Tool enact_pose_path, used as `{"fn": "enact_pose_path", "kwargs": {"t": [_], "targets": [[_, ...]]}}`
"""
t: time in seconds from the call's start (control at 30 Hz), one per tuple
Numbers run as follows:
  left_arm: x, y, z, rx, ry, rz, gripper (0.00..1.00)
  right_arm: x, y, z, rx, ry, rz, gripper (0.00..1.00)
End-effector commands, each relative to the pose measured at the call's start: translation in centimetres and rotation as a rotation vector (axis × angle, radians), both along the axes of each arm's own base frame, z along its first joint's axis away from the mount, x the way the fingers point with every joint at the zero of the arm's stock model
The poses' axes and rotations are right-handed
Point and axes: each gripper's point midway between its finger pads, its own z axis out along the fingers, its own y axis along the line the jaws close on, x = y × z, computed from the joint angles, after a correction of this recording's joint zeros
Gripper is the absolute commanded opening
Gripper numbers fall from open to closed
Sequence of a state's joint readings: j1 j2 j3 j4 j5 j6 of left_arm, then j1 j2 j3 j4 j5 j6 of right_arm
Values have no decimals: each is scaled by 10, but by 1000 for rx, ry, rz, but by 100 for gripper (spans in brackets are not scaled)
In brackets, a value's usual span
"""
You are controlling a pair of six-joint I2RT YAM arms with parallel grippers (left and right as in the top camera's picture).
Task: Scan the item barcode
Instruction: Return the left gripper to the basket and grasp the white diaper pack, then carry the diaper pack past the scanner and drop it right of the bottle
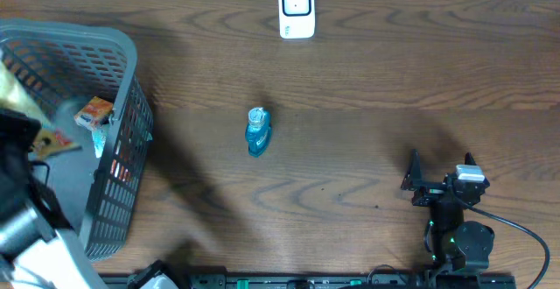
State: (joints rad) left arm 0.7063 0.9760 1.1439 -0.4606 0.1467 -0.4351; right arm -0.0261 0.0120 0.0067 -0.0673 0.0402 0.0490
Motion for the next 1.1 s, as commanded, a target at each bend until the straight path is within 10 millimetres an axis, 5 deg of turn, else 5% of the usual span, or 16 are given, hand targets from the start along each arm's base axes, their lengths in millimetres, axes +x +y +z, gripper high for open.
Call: {"fn": "enact_pose_path", "kwargs": {"t": [0.0, 0.13, 0.2, 0.33, 0.47, 0.57, 0.77, 0.97, 1.07], "targets": [[17, -84, 83, -20, -340, -391, 7, 0, 0, 0, 6, 0, -1, 99], [18, -165, 140, -21, -543, -758, 7, 0, 0, 0, 6, 0, -1, 99], [18, -201, 151, -45, -587, -895, 7, 0, 0, 0, 6, 0, -1, 99], [23, -274, 150, -110, -594, -1142, 7, 0, 0, 0, 6, 0, -1, 99], [33, -351, 126, -97, -532, -1363, 7, 0, 0, 0, 6, 0, -1, 99], [46, -409, 90, -117, -433, -1483, 7, 0, 0, 0, 6, 0, -1, 99], [82, -496, -20, -152, -138, -1528, 7, 0, 0, 0, 6, 0, -1, 99], [102, -524, -150, -48, 209, -1362, 8, 0, 0, 0, 6, 0, -1, 99], [97, -532, -196, 88, 323, -1362, 7, 0, 0, 0, 6, 0, -1, 99]]}}
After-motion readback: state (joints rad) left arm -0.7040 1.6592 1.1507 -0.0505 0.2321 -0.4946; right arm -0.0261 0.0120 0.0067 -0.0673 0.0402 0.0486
